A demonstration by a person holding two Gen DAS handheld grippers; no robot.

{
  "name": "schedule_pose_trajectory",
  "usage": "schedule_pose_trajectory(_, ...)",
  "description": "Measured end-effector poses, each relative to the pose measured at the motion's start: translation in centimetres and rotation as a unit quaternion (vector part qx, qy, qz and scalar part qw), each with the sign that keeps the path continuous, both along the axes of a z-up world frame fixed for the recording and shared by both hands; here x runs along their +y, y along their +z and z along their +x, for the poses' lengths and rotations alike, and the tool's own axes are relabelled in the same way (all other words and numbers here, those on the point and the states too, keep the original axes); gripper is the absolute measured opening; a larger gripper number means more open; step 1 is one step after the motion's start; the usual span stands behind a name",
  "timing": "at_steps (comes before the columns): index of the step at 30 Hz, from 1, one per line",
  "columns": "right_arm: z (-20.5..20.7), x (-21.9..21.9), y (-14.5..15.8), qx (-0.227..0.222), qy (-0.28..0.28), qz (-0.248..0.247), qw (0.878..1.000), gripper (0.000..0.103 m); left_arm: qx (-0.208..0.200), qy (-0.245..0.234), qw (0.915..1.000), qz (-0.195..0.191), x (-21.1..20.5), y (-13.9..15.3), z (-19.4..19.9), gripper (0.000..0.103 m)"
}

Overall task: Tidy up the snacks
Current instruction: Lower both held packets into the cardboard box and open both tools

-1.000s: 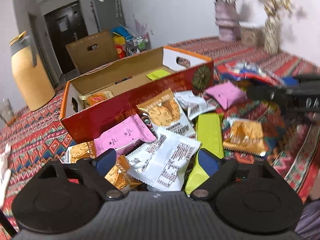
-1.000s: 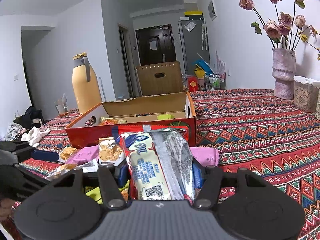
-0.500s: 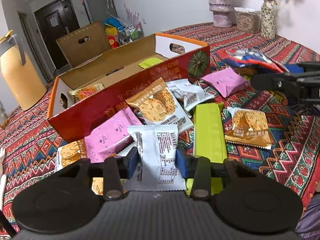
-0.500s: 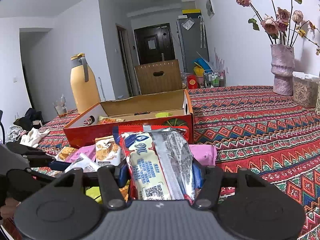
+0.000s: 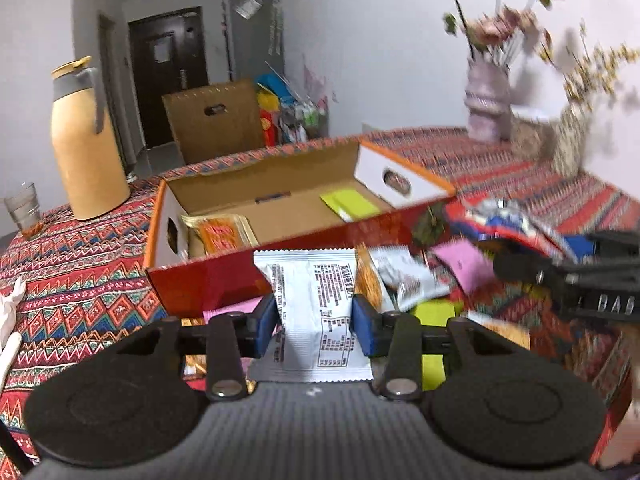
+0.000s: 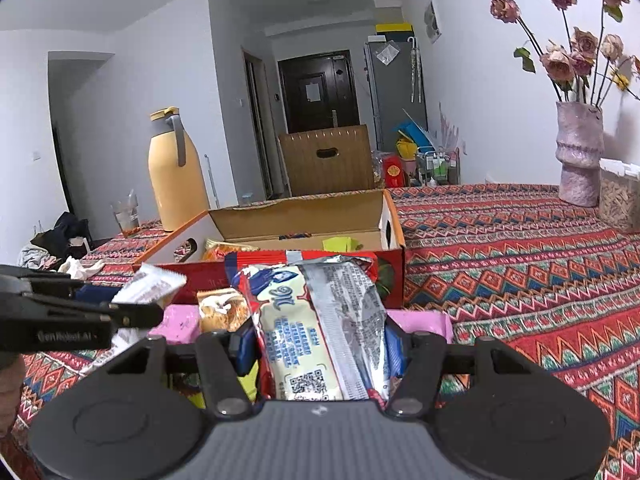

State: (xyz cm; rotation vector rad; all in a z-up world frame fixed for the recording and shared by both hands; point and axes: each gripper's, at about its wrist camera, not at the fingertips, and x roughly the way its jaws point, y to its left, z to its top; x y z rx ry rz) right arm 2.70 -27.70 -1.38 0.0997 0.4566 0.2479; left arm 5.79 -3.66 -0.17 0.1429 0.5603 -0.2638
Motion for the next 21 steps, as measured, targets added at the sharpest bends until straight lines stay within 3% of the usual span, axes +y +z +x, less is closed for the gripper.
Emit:
schedule_pose_trajectory(8, 2.2, 1.3, 1.4, -0.02, 0.004, -0.009, 1.0, 0.059, -0.023, 0.044, 0.9976, -0.047, 1.0, 1.9, 2.1, 0.041)
schedule_pose_trajectory(21, 9.4, 3.7, 4.6, -0.042, 0.001, -0.033, 0.999, 0.059, -0.057, 0.098, 0.9911, -0.071, 1.3, 4.5, 7.5, 0.042)
